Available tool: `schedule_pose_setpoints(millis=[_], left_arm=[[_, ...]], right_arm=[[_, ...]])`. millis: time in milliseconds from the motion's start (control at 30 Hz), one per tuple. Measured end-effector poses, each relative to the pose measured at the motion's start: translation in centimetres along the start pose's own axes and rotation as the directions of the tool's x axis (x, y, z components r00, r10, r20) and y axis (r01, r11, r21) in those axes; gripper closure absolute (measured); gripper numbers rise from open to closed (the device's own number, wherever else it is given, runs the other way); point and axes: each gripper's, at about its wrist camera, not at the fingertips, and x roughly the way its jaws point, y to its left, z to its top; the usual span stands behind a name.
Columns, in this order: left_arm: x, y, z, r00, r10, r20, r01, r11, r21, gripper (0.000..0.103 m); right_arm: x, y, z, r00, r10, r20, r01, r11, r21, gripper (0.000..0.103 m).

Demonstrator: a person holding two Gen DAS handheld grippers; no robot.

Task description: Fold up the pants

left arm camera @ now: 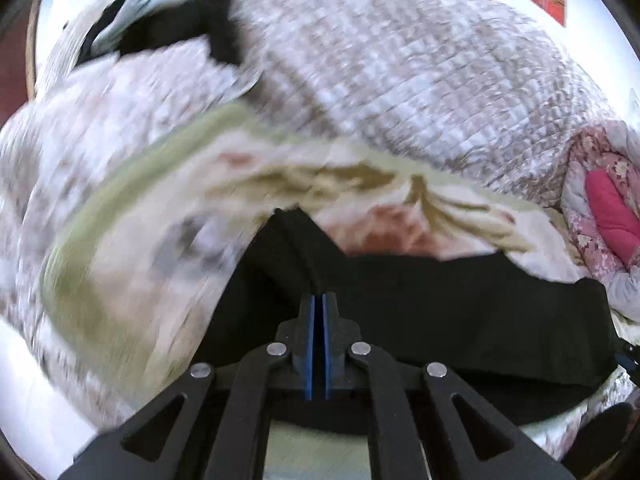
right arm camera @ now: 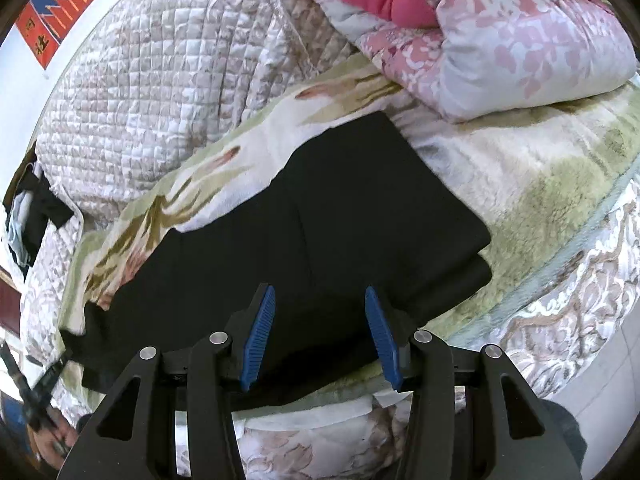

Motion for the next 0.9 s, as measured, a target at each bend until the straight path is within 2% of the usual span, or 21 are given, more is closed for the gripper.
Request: schedule_pose_setpoints(millis=[100,200,233,333,433,467,500,533,600,700,767,833,900], left_arm=[[1.3,1.6,-2.3,0.996,-0.008,-0.084,0.003,0.998,-0.056,0.095],[2.6,3.1,-3.3,0.987,-0.057,-0.148,0.032,0.986,-0.163,0.095],[2.8,3.3,-3.5,0.985,-0.071,-0.157,0.041,0.981,-0.19,0.093],[3.1,3.6,-3.5,0.981,-0.103,-0.161,0.062,0.968,-0.242,0.079],[3.5,3.6,-3.4,0.982,-0.11,-0.153,0.068,0.965,-0.255,0.079],[3.7,3.6,-3.3,0.983,-0.104,-0.15,0.064,0.966,-0.252,0.085],[3.7,3.6,-3.2,0.985,-0.082,-0.149,0.043,0.968,-0.248,0.096],[3.6,3.7,-3.0,0.987,-0.058,-0.15,0.02,0.97,-0.244,0.099],[2.7,3.3,-3.0,0.991,-0.022,-0.131,-0.008,0.974,-0.226,0.099],[1.4,2.6,-3.6,0.996,0.019,-0.09,-0.033,0.988,-0.15,0.099],[2.2,2.5,-3.9,0.991,0.054,-0.119,-0.068,0.992,-0.11,0.098],[2.7,3.1,-4.0,0.988,0.045,-0.149,-0.066,0.989,-0.135,0.095],[1.9,3.3,-3.4,0.986,0.117,-0.118,-0.131,0.984,-0.122,0.094]], right_arm=[[0.3,0.5,-0.4,1.0,0.001,-0.019,-0.002,1.0,-0.007,0.055],[0.0,1.0,-0.6,1.0,0.006,-0.026,-0.007,1.0,-0.013,0.055],[-0.1,1.0,-0.6,1.0,0.004,-0.025,-0.004,1.0,-0.016,0.055],[-0.5,1.0,-0.8,1.0,-0.006,-0.018,0.006,1.0,-0.016,0.055],[-0.5,0.7,-0.8,1.0,-0.016,-0.018,0.016,1.0,0.0,0.055],[-0.5,0.6,-0.8,1.0,-0.017,-0.019,0.017,1.0,0.007,0.055],[-0.5,0.5,-0.8,1.0,-0.016,-0.02,0.016,1.0,0.013,0.055],[-0.6,0.5,-0.9,1.0,-0.016,-0.019,0.016,1.0,0.014,0.055],[-0.9,0.5,-0.9,1.0,-0.02,-0.01,0.02,1.0,0.007,0.055],[-1.0,0.4,-0.9,0.999,-0.032,-0.003,0.032,0.999,-0.001,0.055],[-0.4,0.2,-1.0,0.999,-0.041,-0.027,0.042,0.999,0.005,0.055],[-0.2,0.2,-1.0,0.998,-0.047,-0.036,0.047,0.999,0.001,0.055],[-0.5,0.7,-1.0,0.998,-0.065,-0.015,0.065,0.997,-0.042,0.055]])
